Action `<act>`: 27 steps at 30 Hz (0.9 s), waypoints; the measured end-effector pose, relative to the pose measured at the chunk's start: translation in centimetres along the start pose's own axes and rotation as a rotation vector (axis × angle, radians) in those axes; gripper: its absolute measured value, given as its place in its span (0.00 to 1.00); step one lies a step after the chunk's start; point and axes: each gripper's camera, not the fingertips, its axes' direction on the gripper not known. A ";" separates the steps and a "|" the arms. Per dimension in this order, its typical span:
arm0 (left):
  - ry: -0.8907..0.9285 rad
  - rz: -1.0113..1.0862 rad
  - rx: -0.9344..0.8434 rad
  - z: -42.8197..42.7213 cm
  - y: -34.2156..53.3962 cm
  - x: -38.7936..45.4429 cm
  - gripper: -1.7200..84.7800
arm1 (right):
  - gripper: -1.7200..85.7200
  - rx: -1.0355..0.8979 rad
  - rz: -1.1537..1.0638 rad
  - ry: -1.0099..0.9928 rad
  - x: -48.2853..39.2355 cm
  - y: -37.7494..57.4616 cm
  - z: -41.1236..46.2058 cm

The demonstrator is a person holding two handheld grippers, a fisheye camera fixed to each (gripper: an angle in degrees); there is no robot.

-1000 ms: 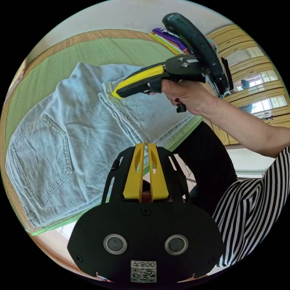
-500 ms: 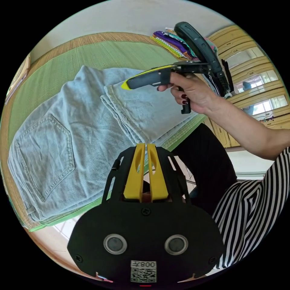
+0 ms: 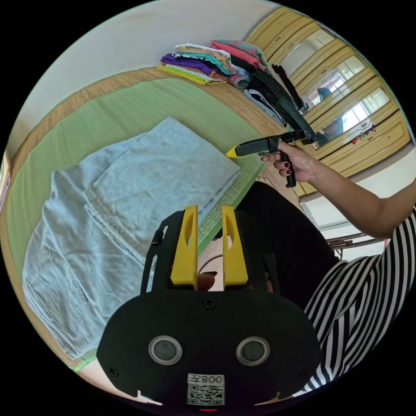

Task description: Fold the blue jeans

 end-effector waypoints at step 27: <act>-0.239 -0.379 0.152 -8.9 6.2 -23.2 0.13 | 0.11 0.088 -0.521 -0.005 -13.6 -7.6 3.3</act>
